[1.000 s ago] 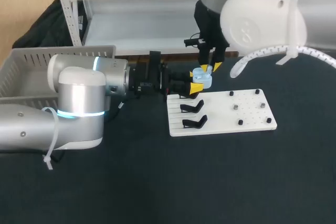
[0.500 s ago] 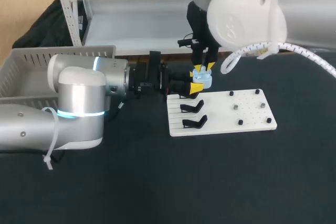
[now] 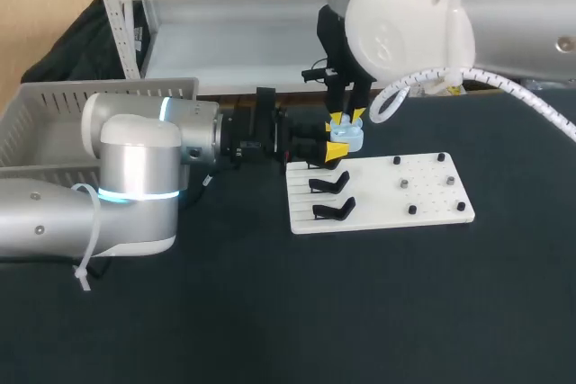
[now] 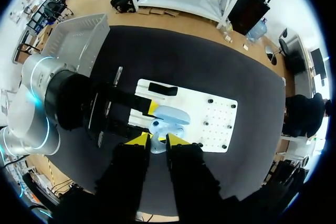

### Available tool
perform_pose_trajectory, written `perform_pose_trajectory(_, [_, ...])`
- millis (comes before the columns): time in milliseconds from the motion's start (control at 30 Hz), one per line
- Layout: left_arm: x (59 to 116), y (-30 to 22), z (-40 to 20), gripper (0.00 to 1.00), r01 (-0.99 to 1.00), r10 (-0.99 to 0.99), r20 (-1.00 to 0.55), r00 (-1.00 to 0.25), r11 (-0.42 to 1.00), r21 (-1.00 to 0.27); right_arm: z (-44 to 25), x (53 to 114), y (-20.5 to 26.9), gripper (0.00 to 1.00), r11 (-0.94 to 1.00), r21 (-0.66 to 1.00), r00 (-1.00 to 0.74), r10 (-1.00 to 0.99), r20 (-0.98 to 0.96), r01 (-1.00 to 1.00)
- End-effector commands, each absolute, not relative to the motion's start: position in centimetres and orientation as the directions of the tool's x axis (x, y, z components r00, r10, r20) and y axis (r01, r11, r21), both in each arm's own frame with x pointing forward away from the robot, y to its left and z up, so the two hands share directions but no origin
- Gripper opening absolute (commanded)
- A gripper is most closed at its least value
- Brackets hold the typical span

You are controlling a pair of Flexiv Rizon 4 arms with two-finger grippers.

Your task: Pick up each earbud case from the left stands, insert the matching earbuds, close the lid, and place the case in the box.

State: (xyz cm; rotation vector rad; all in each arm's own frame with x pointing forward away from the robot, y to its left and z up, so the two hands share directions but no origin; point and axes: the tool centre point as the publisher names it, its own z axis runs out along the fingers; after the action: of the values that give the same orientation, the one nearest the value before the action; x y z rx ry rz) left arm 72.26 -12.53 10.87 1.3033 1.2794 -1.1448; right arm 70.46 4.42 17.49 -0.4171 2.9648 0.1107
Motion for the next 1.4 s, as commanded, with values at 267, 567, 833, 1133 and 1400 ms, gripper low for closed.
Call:
perform_pose_trajectory(267, [72.01, -12.54, 10.85, 0.00, 1.000, 0.113, -0.993, 0.017, 0.003, 0.018, 17.14, 70.66, 4.67, 0.00, 0.958, 0.051, -0.952, -0.274, -0.135, -0.283])
perform_pose_trajectory(567, [72.01, -12.54, 10.85, 0.00, 1.000, 0.113, -0.993, 0.017, 0.003, 0.018, 16.81, 70.68, 4.78, 0.00, 0.957, 0.047, -0.952, -0.279, -0.125, -0.287])
perform_pose_trajectory(833, [72.01, -12.54, 10.85, 0.00, 1.000, 0.113, -0.993, 0.017, 0.003, 0.018, 16.53, 70.65, 4.66, 0.00, 0.957, 0.043, -0.953, -0.279, -0.119, -0.285])
perform_pose_trajectory(1133, [72.01, -12.54, 10.85, 0.00, 1.000, 0.113, -0.993, 0.017, 0.003, 0.018, 16.42, 70.64, 4.57, 0.00, 0.959, 0.043, -0.954, -0.274, -0.119, -0.281])
perform_pose_trajectory(1400, [72.01, -12.54, 10.85, 0.00, 1.000, 0.113, -0.993, 0.017, 0.003, 0.018, 16.42, 70.86, 4.52, 0.00, 0.959, 0.043, -0.954, -0.273, -0.123, -0.280])
